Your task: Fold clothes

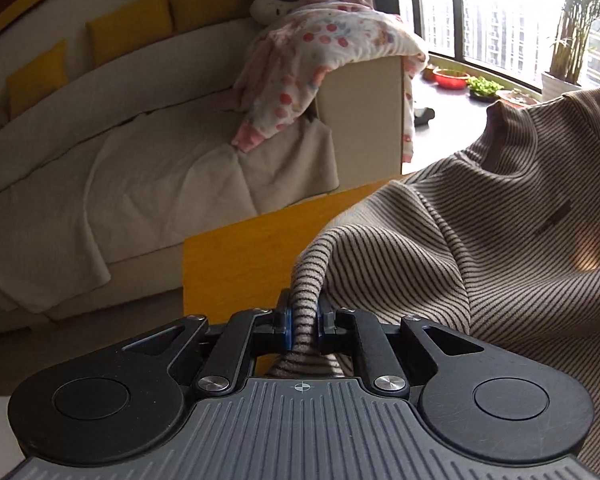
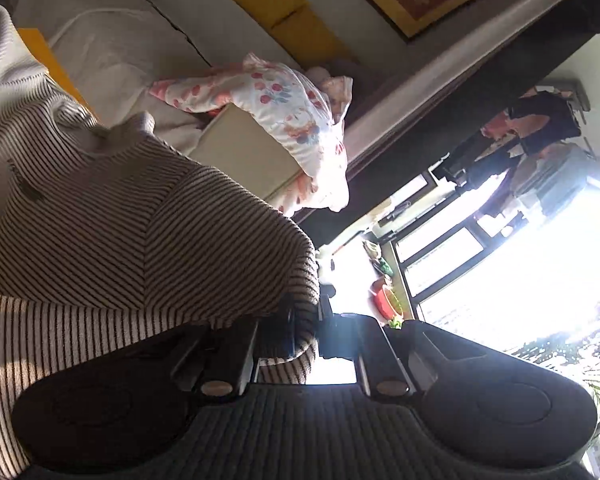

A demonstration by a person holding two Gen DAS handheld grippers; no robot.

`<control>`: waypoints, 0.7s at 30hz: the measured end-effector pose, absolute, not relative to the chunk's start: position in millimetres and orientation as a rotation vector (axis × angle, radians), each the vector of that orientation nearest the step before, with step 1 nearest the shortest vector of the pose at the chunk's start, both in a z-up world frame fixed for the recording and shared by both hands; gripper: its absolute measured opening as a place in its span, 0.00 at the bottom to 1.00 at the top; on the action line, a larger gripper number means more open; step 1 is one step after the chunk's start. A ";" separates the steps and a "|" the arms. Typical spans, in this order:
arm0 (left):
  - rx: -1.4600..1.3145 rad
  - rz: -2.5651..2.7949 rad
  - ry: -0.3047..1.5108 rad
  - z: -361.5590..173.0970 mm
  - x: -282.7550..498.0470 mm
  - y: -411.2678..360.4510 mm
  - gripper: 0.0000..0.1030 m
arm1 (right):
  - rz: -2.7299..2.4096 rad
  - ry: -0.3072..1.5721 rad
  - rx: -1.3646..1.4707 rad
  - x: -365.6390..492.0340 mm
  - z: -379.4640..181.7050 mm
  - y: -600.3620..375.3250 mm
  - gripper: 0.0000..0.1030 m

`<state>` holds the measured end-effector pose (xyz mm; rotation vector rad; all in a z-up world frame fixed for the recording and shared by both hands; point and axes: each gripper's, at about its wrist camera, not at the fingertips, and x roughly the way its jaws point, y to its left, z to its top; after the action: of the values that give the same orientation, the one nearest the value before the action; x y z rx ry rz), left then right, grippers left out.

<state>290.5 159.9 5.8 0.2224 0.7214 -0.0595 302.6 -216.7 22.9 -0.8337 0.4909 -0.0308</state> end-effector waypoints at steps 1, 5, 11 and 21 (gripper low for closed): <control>0.223 -0.040 0.725 3.3 294.0 161.2 0.12 | -0.037 0.555 -0.797 318.5 11.5 -224.4 0.09; 0.180 0.007 0.721 6.7 299.0 167.6 0.19 | -0.044 0.668 -0.706 342.6 -24.8 -239.2 0.09; -0.069 0.014 0.718 28.4 274.2 186.6 0.41 | -0.021 0.643 -0.428 321.6 5.9 -273.3 0.21; -0.313 -0.585 0.769 19.0 212.6 112.9 0.78 | 0.413 0.607 -0.280 191.2 39.8 -250.3 0.50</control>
<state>212.6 112.9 19.0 -0.3126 0.7687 -0.5853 191.2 -250.3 39.8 -0.2797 0.6072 0.4134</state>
